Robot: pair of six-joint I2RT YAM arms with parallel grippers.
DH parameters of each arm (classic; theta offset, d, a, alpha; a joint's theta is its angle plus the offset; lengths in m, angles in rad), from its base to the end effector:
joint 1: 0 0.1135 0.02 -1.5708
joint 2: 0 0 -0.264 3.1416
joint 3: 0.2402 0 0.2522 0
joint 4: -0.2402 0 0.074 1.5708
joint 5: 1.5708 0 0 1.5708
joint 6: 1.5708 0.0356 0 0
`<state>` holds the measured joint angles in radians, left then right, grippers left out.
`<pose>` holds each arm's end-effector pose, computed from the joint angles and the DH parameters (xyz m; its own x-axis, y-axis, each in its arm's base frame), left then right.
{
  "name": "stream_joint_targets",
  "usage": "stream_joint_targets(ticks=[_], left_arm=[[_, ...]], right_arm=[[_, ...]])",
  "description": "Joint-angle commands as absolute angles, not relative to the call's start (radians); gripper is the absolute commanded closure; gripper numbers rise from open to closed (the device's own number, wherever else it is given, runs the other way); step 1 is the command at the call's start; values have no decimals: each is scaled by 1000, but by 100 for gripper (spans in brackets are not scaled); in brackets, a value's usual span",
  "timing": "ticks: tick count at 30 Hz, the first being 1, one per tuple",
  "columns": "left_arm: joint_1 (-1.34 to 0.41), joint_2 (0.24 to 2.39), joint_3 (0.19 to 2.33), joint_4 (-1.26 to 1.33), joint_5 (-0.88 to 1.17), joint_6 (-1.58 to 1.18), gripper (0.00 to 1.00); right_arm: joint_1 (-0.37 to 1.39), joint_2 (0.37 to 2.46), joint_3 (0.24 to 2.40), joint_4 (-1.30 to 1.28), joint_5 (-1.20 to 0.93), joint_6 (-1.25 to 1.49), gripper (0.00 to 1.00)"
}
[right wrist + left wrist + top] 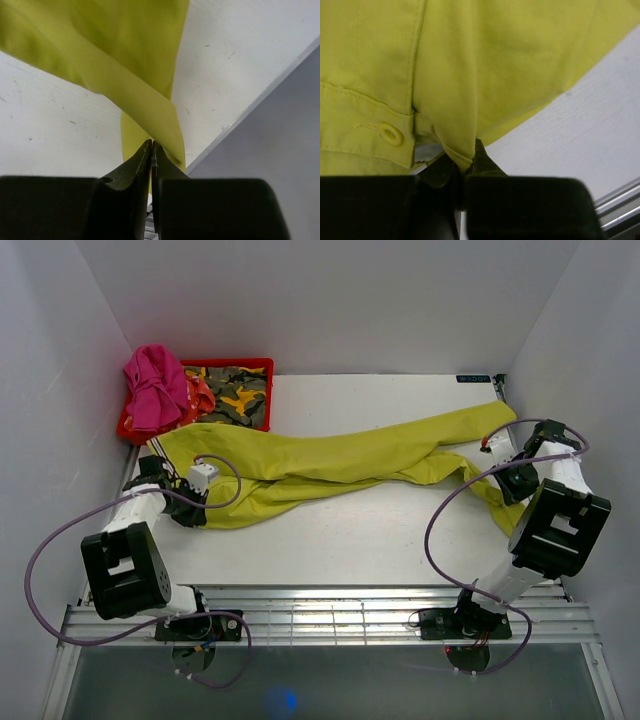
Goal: Fold and stack the trousers
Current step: Flatten the trousers out
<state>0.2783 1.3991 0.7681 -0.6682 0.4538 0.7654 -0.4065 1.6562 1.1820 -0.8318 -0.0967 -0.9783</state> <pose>0.2317 0.0500 0.1754 -0.7607 0.4303 -0.4860 0.5453 0.8298 -0.1187 0.2921 -0.1220 0.2124 -0.8023 -0.5536 -0.2234 -0.5286 0.8327 -0.1651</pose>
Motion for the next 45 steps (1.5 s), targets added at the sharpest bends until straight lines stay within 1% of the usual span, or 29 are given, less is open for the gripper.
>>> stream_joint_targets(ticks=[1, 2, 6, 9, 10, 11, 12, 13, 15, 16, 17, 19, 25, 30, 33, 36, 37, 39, 40, 41, 42, 43, 44, 45], left_arm=[[279, 1353, 866, -783, 433, 833, 94], [282, 1345, 888, -814, 420, 848, 99], [359, 1313, 1027, -958, 423, 949, 100], [405, 1319, 1112, -1046, 437, 1006, 100], [405, 1322, 1120, -1060, 439, 1006, 100], [405, 1322, 1126, -1065, 458, 1005, 100], [405, 1324, 1126, -1065, 471, 1003, 100], [405, 1327, 1124, -1066, 483, 997, 100], [405, 1353, 1129, -1068, 506, 965, 100], [405, 1362, 1129, -1077, 509, 960, 100], [405, 1374, 1129, -1078, 514, 954, 100], [405, 1385, 1127, -1077, 512, 954, 100], [405, 1422, 1155, -1078, 512, 940, 100], [405, 1428, 1154, -1071, 514, 927, 100], [405, 1433, 1152, -1063, 514, 919, 100], [405, 1434, 1154, -1057, 511, 907, 100], [405, 1434, 1155, -1055, 514, 904, 100], [405, 1434, 1160, -1052, 511, 899, 100], [405, 1433, 1160, -1048, 509, 899, 100], [405, 1428, 1160, -1043, 505, 902, 100], [406, 1416, 1155, -1032, 494, 905, 100], [407, 1407, 1149, -1025, 486, 911, 100], [408, 1395, 1143, -1014, 479, 925, 100], [410, 1372, 1134, -990, 473, 931, 100]], right_arm=[[-431, 1598, 1258, -940, -104, -1057, 92], [-454, 1589, 1270, -960, -106, -1078, 92], [-529, 1577, 1359, -1086, -110, -1198, 92], [-575, 1600, 1440, -1130, -109, -1224, 92], [-575, 1609, 1456, -1200, -117, -1242, 90], [-575, 1615, 1469, -1233, -130, -1249, 82], [-575, 1612, 1462, -1258, -149, -1249, 71], [-575, 1603, 1444, -1273, -182, -1238, 40], [-561, 1553, 1333, -1241, -199, -1224, 18], [-555, 1530, 1286, -1215, -201, -1226, 2], [-546, 1507, 1194, -1160, -201, -1238, 3], [-538, 1445, 1117, -1117, -203, -1261, 7], [-526, 1342, 931, -1019, -196, -1367, 10], [-468, 1281, 781, -880, -155, -1368, 10], [-427, 1308, 710, -819, -138, -1341, 10], [-400, 1374, 684, -756, -112, -1296, 3], [-400, 1396, 687, -730, -97, -1276, 12], [-403, 1458, 730, -751, -81, -1258, 43], [-423, 1474, 761, -784, -98, -1258, 69], [-437, 1486, 799, -880, -115, -1265, 81], [-452, 1499, 887, -931, -155, -1269, 91], [-489, 1500, 937, -1037, -179, -1294, 92], [-511, 1502, 987, -1092, -199, -1313, 92], [-529, 1506, 1090, -1145, -233, -1331, 92]])
